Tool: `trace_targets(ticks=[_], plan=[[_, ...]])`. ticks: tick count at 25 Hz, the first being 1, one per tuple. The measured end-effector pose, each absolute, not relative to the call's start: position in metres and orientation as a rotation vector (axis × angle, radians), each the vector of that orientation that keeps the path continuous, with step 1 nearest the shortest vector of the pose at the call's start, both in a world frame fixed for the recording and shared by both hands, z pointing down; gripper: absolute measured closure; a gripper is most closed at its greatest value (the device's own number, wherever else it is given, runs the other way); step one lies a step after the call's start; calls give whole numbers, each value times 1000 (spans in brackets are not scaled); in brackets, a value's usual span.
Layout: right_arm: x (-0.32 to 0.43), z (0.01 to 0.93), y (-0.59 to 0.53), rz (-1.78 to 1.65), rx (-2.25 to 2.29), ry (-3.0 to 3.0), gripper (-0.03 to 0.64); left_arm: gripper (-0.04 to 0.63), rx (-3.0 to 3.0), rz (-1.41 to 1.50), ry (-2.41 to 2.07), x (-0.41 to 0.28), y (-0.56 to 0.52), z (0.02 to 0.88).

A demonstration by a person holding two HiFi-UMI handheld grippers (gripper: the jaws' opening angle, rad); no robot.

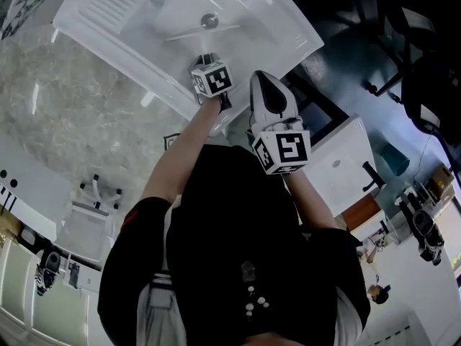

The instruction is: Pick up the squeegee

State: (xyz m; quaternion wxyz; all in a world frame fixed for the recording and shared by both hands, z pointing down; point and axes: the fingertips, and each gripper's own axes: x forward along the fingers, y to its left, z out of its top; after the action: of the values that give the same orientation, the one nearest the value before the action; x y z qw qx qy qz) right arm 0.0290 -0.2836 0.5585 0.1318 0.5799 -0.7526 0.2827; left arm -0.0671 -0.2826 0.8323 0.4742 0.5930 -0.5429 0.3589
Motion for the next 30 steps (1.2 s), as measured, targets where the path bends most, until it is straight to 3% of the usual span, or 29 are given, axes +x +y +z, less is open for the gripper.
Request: trace_targets(ticks=[3, 30], plan=[[31, 558, -284, 820, 1692, -2182, 615, 488, 1444, 894, -1323, -68, -282, 833], [30, 535, -251, 735, 1667, -2276, 614, 489, 1717, 747, -1419, -72, -285, 739]])
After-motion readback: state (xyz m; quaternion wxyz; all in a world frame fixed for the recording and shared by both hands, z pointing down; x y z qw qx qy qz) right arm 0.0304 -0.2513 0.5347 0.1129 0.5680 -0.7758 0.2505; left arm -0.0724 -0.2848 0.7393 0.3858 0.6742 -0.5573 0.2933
